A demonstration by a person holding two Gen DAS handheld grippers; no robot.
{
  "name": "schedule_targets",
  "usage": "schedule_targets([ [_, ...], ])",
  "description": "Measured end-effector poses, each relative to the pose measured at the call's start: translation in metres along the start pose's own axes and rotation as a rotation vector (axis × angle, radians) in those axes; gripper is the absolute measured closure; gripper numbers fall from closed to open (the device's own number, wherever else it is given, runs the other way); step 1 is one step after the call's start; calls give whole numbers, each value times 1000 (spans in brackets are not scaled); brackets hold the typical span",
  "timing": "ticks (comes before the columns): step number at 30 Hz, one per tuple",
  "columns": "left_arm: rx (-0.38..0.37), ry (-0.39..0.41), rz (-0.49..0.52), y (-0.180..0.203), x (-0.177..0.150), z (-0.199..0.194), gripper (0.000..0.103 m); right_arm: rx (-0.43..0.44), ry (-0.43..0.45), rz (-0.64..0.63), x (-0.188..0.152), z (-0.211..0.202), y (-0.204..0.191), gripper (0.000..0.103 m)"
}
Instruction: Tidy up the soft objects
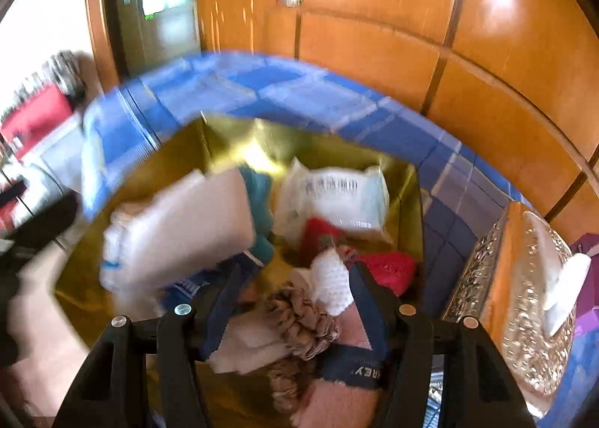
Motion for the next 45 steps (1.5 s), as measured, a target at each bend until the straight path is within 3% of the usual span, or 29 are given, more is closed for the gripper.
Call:
schedule_targets([
  [6,-46,21,35,19,-3,-11,0,-27,122,102,-21,-50,21,42],
  [10,-78,31,61,35,-8,-18,0,-124,182,140,-37,-76,30,38],
  [19,-125,54,108,67,-19,-34,0,-213,167,268,-63,-85,60,38],
  [45,-106,40,124,76,-27,-35,0,-203,174,308,-74,-91,65,38],
])
Point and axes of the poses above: each gripper's, at about its wrist camera, not at the fingertips, and z roughly the way its jaws point, y to its right, x to its top, the point moved 2 cm from there along z, roughly the way its jaws point, and after that the axes turned 3 degrees about -x, right-handed, at the moved point
